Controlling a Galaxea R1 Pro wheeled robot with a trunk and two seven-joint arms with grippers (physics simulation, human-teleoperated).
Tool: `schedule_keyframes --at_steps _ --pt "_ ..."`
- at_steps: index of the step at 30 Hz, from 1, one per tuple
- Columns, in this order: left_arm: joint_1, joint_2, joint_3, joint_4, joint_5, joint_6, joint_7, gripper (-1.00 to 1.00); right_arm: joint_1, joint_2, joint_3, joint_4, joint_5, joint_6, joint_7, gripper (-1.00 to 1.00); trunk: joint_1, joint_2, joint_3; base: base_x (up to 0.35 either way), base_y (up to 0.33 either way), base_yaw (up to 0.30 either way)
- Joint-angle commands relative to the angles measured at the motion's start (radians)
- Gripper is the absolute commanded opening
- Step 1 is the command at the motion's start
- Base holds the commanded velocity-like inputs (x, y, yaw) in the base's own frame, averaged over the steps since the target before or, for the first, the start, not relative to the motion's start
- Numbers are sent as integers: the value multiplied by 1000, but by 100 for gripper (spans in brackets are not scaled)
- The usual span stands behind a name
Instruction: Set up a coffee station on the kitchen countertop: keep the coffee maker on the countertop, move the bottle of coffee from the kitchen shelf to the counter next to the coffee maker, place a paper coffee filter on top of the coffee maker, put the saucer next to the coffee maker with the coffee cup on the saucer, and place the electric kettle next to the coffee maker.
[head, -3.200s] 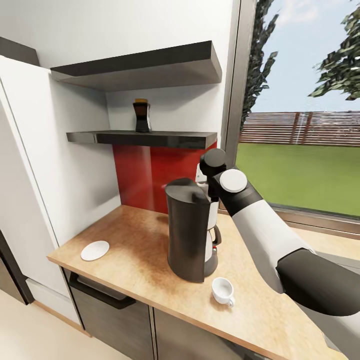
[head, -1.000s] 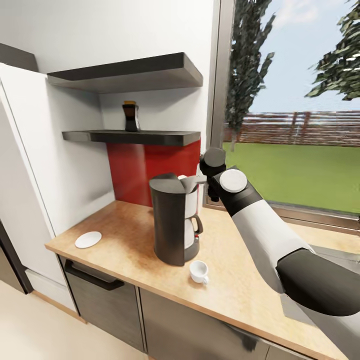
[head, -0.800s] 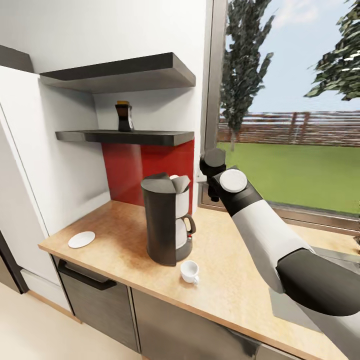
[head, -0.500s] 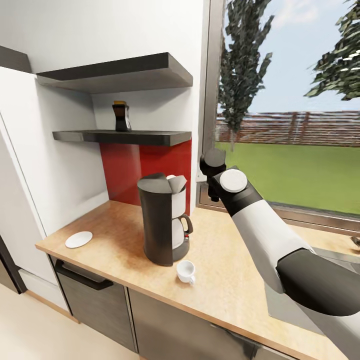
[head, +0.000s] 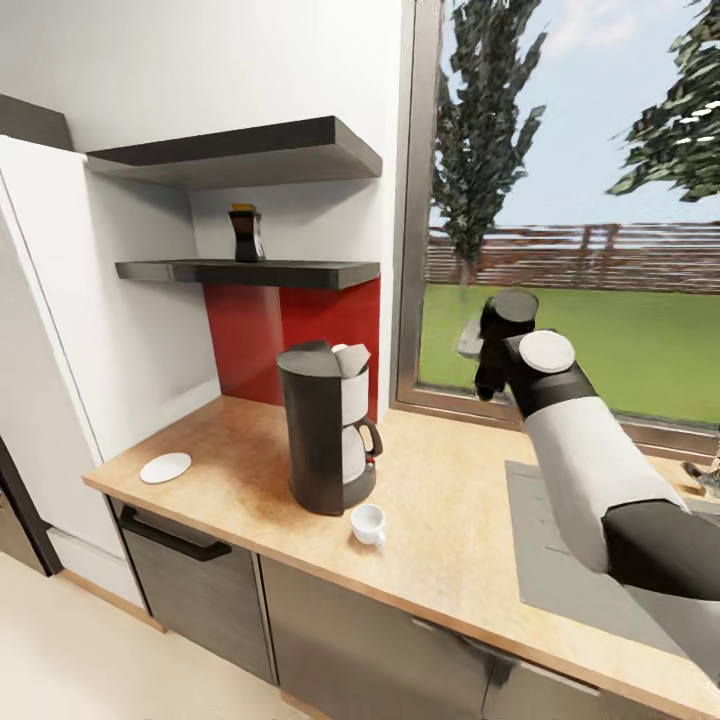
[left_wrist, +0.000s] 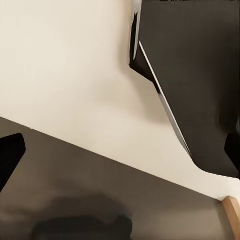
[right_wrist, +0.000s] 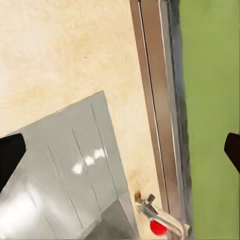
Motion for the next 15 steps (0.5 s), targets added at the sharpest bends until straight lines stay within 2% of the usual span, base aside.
schedule_keyframes --at_steps 1,2,5,6,7,8,9,11,12,13,14,15 --pt "-1 0 5 0 2 -2 1 100 -1 -1 -74 -2 1 11 -21 100 0 0 0 -54 -1 0" --pt "-1 1 5 -7 1 -2 0 100 0 -2 -148 -3 0 11 -48 100 0 0 0 -28 0 0" --pt "-1 2 4 -39 1 -2 0 100 1 -2 -314 -6 -2 11 -85 100 0 0 0 -12 0 0" --pt "-1 2 4 -50 1 -2 0 100 5 -2 -407 -7 -3 11 -94 100 0 0 0 -4 0 0" --pt "-1 2 5 -57 1 -2 0 100 8 -1 -475 -8 -3 10 -98 100 0 0 0 -2 0 0" --pt "-1 2 5 -61 1 -2 0 100 10 -1 -508 -8 -3 10 -99 100 0 0 0 -2 0 0" --pt "-1 1 5 -88 -1 -2 0 100 14 1 -723 -9 -5 6 -113 100 0 0 0 0 0 0" --pt "-1 0 5 -100 -1 -2 0 100 15 -1 -840 -11 -5 -23 -127 100 0 0 0 0 7 0" --pt "-1 0 5 -104 0 -2 0 100 15 -1 -887 -14 -5 -49 -132 100 0 0 0 0 49 0" --pt "-1 0 5 -107 0 -2 0 100 16 -2 -954 -23 -5 -95 -143 100 0 0 0 0 150 0" --pt "-1 0 5 -109 1 -2 0 100 16 -2 -1001 -32 -4 -129 -151 100 0 0 0 0 205 0" --pt "-1 0 5 -109 1 -2 0 100 16 -2 -1025 -36 -4 -145 -154 100 0 0 0 0 224 0"
